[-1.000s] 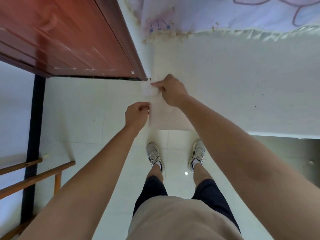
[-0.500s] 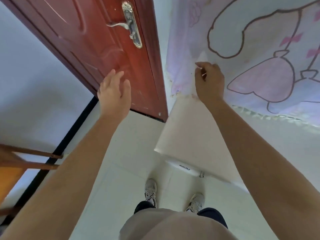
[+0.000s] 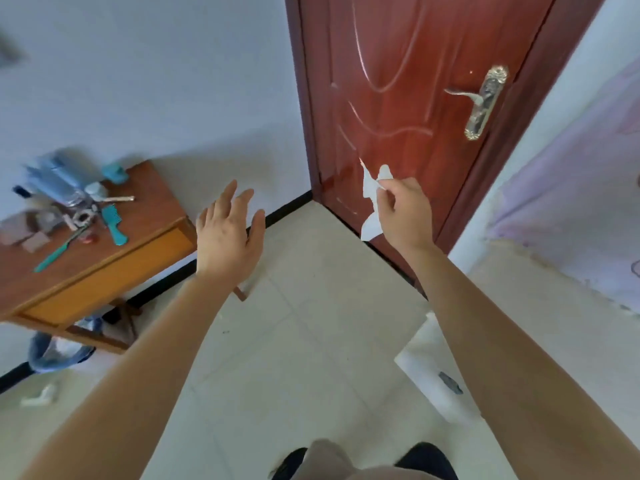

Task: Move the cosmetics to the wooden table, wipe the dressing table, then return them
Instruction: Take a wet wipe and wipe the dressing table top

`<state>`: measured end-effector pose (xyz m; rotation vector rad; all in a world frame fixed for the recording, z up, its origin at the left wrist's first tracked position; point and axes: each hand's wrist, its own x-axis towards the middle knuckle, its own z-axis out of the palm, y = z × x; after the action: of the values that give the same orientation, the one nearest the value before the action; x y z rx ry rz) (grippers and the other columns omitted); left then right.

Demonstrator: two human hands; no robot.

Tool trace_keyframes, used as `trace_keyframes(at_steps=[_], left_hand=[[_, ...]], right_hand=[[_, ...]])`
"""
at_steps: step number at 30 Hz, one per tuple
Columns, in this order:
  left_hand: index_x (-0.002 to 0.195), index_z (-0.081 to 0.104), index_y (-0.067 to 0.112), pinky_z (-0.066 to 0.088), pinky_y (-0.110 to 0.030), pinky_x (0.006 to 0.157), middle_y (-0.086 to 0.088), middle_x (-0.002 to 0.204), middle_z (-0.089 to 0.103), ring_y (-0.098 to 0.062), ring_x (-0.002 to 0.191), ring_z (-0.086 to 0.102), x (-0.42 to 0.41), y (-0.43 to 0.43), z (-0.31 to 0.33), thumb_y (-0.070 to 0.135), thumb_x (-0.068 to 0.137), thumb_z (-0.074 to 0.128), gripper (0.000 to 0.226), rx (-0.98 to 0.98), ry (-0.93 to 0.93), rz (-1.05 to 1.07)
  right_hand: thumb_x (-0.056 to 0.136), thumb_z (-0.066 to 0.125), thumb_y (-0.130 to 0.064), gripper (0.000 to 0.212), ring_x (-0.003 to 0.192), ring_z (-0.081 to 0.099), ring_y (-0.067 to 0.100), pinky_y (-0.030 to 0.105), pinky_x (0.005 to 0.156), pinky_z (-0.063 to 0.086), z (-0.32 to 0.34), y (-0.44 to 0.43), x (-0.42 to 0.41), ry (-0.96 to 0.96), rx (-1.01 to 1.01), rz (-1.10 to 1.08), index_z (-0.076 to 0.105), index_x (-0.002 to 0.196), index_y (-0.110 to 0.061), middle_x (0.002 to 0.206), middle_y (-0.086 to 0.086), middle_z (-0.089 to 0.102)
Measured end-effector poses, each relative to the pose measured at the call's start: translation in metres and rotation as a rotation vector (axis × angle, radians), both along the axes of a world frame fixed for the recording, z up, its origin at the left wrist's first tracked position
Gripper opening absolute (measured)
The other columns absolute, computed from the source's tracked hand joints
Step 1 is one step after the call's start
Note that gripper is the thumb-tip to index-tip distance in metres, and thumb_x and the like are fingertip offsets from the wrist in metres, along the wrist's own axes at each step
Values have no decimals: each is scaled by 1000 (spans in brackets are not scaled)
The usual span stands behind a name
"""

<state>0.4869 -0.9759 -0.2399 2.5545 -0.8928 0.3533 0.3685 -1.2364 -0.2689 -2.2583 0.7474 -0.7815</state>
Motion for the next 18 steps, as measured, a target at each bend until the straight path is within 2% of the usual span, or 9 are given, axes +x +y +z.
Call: trace_keyframes(at_steps=[5,8,10,14,17,18], left_hand=[[140,47,18,28,-53,112,-11,155,35,-35,138,37,57,173,14,38,102,42,43,-12,2,193],[142,44,20,26,-54,113,-10,157,30,-34,140,32,85,276,13,41,101,41,45,17,28,357],[144,40,22,25,-54,114,-9,159,24,-34,142,28,96,337,5,40,99,45,49,48,59,464],[150,27,21,27,-54,113,-9,162,13,-34,144,24,113,433,-13,37,96,52,62,49,169,658],[151,24,17,29,-54,111,-11,162,15,-34,142,27,132,485,-22,37,96,52,65,21,193,752],[150,25,16,30,-54,109,-12,161,17,-34,141,28,142,499,-26,37,96,52,65,19,189,768]], right_hand=[[96,54,-17,23,86,58,20,19,79,38,15,152,112,-38,42,201,70,112,-13,104,7,59],[95,56,-16,21,80,56,14,7,72,32,15,248,178,-30,71,340,70,110,-14,107,6,58],[95,56,-16,19,80,56,12,4,68,32,9,307,212,-16,69,429,70,108,-17,106,0,55],[95,55,-17,20,89,53,6,1,68,33,-6,405,272,29,36,608,69,109,-20,107,-6,56],[94,56,-18,21,94,56,11,9,76,38,-13,462,319,42,12,693,70,110,-17,106,-3,58],[94,57,-19,22,94,56,11,5,75,36,-15,478,335,43,15,712,69,112,-17,105,-5,56]])
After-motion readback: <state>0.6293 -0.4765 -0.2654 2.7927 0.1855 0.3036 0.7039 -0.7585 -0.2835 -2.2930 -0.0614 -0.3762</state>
